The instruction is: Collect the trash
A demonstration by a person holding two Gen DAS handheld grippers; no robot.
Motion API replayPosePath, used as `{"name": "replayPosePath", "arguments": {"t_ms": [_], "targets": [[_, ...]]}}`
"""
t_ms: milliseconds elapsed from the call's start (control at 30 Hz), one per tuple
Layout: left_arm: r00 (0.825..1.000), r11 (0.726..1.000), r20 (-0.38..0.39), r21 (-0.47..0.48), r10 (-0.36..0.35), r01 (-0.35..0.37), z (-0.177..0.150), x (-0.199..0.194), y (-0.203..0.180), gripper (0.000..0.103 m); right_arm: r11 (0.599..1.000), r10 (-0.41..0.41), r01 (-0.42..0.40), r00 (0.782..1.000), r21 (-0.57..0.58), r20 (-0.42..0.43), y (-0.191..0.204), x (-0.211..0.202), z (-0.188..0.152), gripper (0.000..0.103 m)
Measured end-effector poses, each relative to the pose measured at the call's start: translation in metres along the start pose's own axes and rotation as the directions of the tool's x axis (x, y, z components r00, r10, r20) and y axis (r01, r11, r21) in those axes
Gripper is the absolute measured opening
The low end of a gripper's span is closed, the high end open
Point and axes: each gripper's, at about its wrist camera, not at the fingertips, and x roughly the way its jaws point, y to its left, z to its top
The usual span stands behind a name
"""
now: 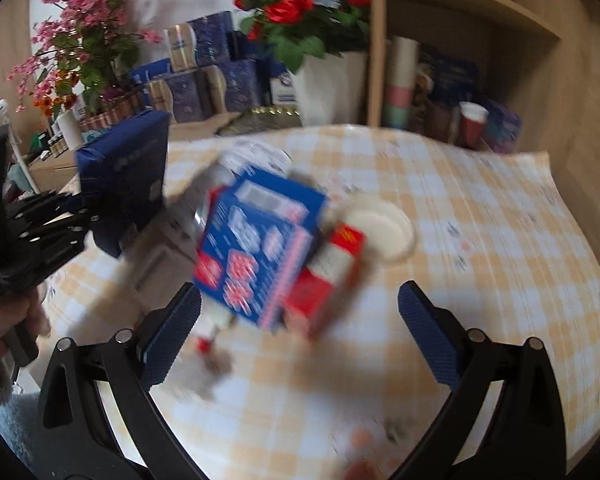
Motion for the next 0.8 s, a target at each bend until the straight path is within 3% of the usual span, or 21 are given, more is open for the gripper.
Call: {"name": "replayPosePath", "arguments": {"t_ms": [100, 300, 567, 633, 800], "targets": [[1.000, 0.992, 0.009, -0.123, -0.023, 0.024, 0.000, -0.012, 0.030, 0.016, 1.000, 0.004, -0.004, 1.000, -0.020, 0.003, 0.018, 0.016, 0.018, 0.097], [0.999, 0.974, 0.039, -0.224, -0.024, 0.032, -0.010, -0.040, 0.061, 0.016, 0.999, -0.049, 0.049, 0.998, 0.012, -0.041, 0.035, 0.056, 0.038, 0.097], [0.997, 0.968, 0.072, -0.245, -0.036, 0.053, -0.028, -0.073, 0.070, 0.016, 0.985, -0.047, 0.060, 0.995, 0.160, -0.086, 0.022, 0.086, 0.043, 0.097], [0.996, 0.968, 0.077, -0.246, -0.040, 0.058, -0.032, -0.080, 0.071, 0.016, 0.986, -0.032, 0.045, 0.996, 0.161, -0.084, 0.023, 0.085, 0.044, 0.081], [0.995, 0.960, 0.080, -0.270, -0.053, 0.073, -0.036, -0.089, 0.074, 0.016, 0.993, -0.016, 0.018, 1.000, 0.115, -0.018, 0.033, 0.063, 0.047, 0.081]]}}
